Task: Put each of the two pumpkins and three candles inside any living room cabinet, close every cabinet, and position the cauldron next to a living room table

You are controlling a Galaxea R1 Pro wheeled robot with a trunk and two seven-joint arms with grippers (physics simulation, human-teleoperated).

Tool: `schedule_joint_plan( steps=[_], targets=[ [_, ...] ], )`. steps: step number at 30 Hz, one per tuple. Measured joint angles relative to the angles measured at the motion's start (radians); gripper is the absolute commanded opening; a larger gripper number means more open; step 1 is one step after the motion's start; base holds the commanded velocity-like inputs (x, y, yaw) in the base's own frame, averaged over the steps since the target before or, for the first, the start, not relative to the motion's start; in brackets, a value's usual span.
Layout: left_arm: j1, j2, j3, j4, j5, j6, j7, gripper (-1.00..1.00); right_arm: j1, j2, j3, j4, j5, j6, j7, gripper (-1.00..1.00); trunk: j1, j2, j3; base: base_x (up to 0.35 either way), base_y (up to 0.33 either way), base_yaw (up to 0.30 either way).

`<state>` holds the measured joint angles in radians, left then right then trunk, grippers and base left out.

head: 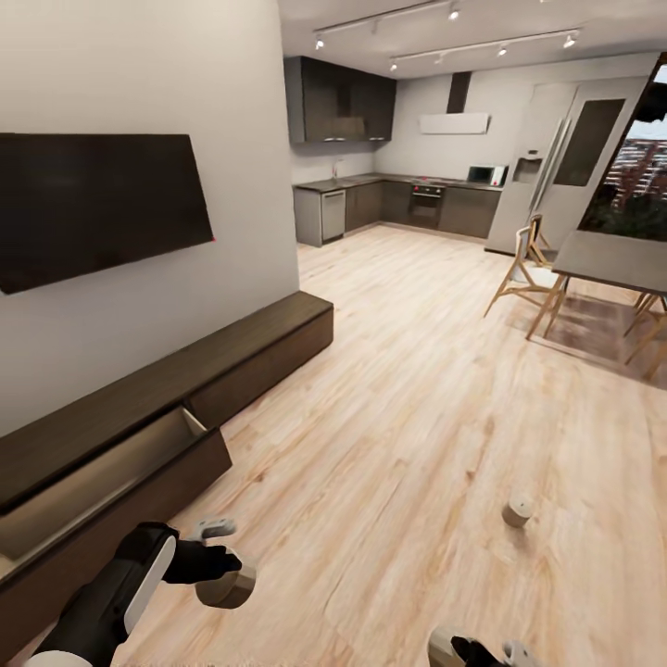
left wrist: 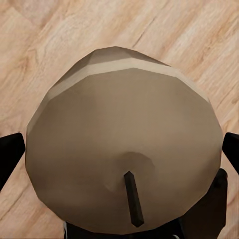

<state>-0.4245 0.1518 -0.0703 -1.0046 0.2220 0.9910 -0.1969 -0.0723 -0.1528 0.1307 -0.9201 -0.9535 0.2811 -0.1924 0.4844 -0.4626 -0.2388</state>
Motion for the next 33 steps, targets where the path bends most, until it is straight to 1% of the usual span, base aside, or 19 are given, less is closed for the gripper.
schedule_joint_plan(
  steps=[6,9,13,14,17,22,24,29,33],
  targets=[
    [0.000,0.000,0.000,0.000,-0.001,0.000,0.000,-1.00,-0.001,0.004,0.001,-0.001,0.007,0.000,-0.016,-1.00,0.000,0.000,-0.004,0.008,0.003,0.282],
    [0.000,0.000,0.000,0.000,0.000,0.000,0.000,-1.00,-0.001,0.004,0.001,-0.004,0.009,0.001,-0.023,-1.00,0.000,0.000,-0.006,0.147,0.097,0.278],
    [0.000,0.000,0.000,0.000,-0.001,0.000,0.000,-1.00,-0.003,0.004,0.001,-0.006,0.014,0.001,-0.054,-1.00,0.000,0.000,-0.009,0.144,0.054,0.276],
    [0.000,0.000,0.000,0.000,-0.001,0.000,0.000,-1.00,-0.003,0.006,0.001,-0.007,0.013,0.002,-0.067,-1.00,0.000,0.000,-0.010,0.042,0.014,0.275],
    [0.000,0.000,0.000,0.000,-0.001,0.000,0.000,-1.00,-0.005,0.022,0.001,-0.008,0.016,0.003,-0.102,-1.00,0.000,0.000,-0.012,0.017,0.005,0.275],
    [0.000,0.000,0.000,0.000,-0.001,0.000,0.000,-1.00,-0.006,0.028,0.001,-0.008,0.049,0.003,-0.112,-1.00,0.000,0.000,-0.015,0.004,0.001,0.274],
    [0.000,0.000,0.000,0.000,-0.001,0.000,0.000,-1.00,-0.006,0.029,0.001,-0.008,0.055,0.002,-0.113,-1.00,0.000,0.000,-0.017,0.001,0.000,0.273],
    [0.000,0.000,0.000,0.000,-0.001,0.000,0.000,-1.00,-0.006,0.047,0.001,-0.008,0.063,0.003,-0.133,-1.00,0.000,0.000,-0.021,0.000,0.000,0.268],
    [0.000,0.000,0.000,0.000,-0.001,0.000,0.000,-1.00,-0.006,0.051,0.001,-0.009,0.064,0.003,-0.160,-1.00,0.000,0.000,-0.024,0.000,0.000,0.265]
  ],
)
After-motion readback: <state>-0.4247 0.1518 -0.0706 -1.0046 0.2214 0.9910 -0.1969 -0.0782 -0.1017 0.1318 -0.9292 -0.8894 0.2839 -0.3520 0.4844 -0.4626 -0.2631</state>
